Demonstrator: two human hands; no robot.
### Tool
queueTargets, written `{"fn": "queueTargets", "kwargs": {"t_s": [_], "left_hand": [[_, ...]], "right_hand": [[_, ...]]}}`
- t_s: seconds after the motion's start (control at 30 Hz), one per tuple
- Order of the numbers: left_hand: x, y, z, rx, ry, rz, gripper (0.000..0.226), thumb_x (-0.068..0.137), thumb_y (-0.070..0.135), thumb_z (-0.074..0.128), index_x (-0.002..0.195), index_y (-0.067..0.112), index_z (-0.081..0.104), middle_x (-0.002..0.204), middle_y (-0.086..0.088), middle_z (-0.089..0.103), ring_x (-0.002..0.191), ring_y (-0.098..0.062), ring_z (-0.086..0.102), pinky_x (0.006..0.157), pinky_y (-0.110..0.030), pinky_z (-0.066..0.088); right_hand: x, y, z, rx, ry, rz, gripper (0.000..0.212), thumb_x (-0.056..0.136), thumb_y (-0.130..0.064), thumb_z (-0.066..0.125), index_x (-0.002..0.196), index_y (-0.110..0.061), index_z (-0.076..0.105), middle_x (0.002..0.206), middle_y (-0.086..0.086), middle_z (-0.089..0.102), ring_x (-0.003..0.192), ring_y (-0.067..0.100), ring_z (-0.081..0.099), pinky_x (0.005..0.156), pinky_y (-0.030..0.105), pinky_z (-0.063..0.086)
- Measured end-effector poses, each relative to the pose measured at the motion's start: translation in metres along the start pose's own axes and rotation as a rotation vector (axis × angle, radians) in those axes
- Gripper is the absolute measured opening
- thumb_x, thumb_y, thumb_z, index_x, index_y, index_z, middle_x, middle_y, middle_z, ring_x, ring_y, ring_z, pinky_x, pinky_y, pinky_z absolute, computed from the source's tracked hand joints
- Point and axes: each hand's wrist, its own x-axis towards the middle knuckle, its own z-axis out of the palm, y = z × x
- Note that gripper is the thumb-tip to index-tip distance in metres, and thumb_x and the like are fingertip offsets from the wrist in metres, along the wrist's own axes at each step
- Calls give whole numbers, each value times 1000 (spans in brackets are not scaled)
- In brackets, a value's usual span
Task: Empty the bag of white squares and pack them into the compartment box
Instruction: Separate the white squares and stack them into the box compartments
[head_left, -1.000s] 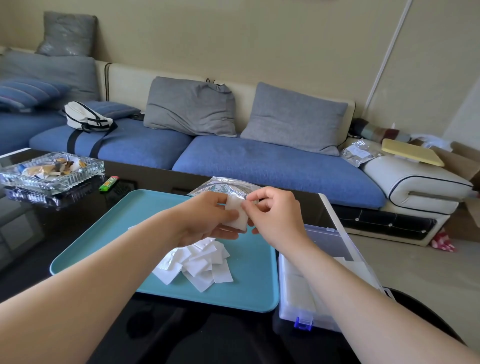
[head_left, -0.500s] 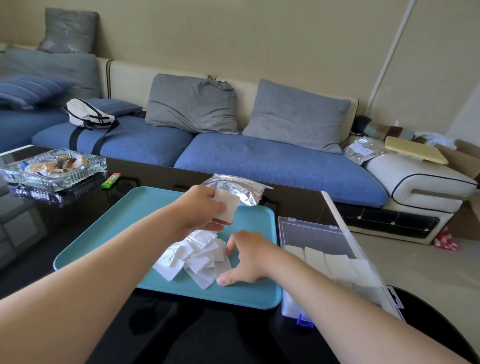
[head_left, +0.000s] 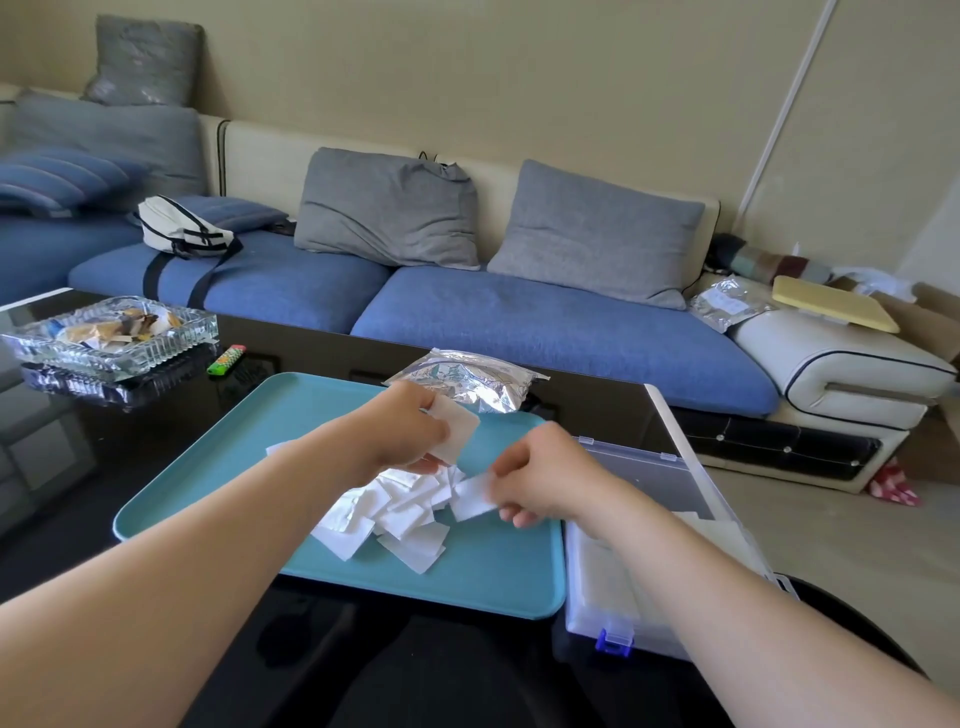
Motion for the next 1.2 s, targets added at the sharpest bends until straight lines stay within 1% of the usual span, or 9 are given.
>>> {"fn": "queueTargets", "kwargs": {"t_s": [0.17, 0.33, 0.47, 0.63, 0.83, 0.93, 1.03, 1.13, 1.2], "left_hand": [[-1, 1, 5, 12, -85, 13, 21, 103, 3, 53, 118, 5, 67, 114, -19, 73, 98, -30, 76, 87, -45, 64], [-8, 9, 8, -98, -233, 20, 31, 104, -3, 49, 125, 6, 69, 122, -17, 73, 114, -30, 71, 96, -46, 61], [-13, 17, 11, -195, -302, -12, 36, 108, 0, 38, 123, 7, 70, 123, -16, 74, 118, -32, 70, 104, -48, 56], [-14, 19, 12, -280, -311, -31, 39, 109, 0, 32, 128, 3, 66, 122, -16, 74, 116, -32, 72, 105, -50, 55], [-16, 18, 9, -297, -347, 26, 24, 107, 18, 58, 122, 3, 71, 114, -11, 77, 112, -28, 73, 101, -44, 58], [-8, 11, 7, -197, -231, 26, 24, 101, -1, 61, 124, 2, 67, 121, -20, 72, 107, -32, 75, 95, -47, 61], [0, 6, 3, -122, 10, 11, 28, 98, -6, 53, 123, 3, 64, 121, -24, 68, 99, -37, 76, 82, -46, 65], [5, 4, -6, -74, 177, 1, 31, 96, -4, 48, 122, 4, 63, 118, -19, 67, 98, -35, 74, 72, -39, 66], [8, 2, -11, -25, 233, -31, 34, 95, 0, 46, 124, 8, 62, 118, -16, 66, 101, -36, 71, 74, -39, 66]], "right_hand": [[-1, -5, -13, 301, 123, -233, 7, 91, -12, 79, 96, -13, 83, 84, 10, 80, 72, 17, 75, 70, 30, 63], [-2, -5, -14, 201, 221, -312, 21, 83, -11, 88, 99, -17, 76, 76, 1, 79, 72, 27, 77, 68, 38, 62], [2, -4, -14, 185, 349, -331, 19, 80, -15, 92, 87, -24, 77, 73, -2, 78, 61, 8, 72, 71, 34, 64], [1, -5, -14, 173, 378, -321, 16, 80, -16, 90, 86, -24, 78, 70, -2, 78, 56, 6, 70, 70, 36, 64], [1, -7, -13, 136, 389, -364, 14, 81, -16, 88, 87, -27, 81, 70, -4, 76, 60, 6, 70, 66, 31, 62], [3, -8, -7, 114, 409, -360, 21, 83, -9, 79, 92, -28, 80, 74, -5, 77, 69, 9, 73, 67, 28, 62], [7, -5, 3, 67, 411, -247, 24, 88, -8, 64, 99, -25, 76, 85, 0, 76, 74, 13, 72, 53, 23, 56], [9, -2, 22, -115, 309, -166, 18, 93, -17, 61, 87, -19, 77, 84, 2, 74, 74, 17, 69, 55, 23, 51], [10, -4, 37, -170, 222, -137, 27, 93, -22, 56, 75, -10, 73, 74, 10, 72, 66, 20, 61, 55, 26, 46]]}}
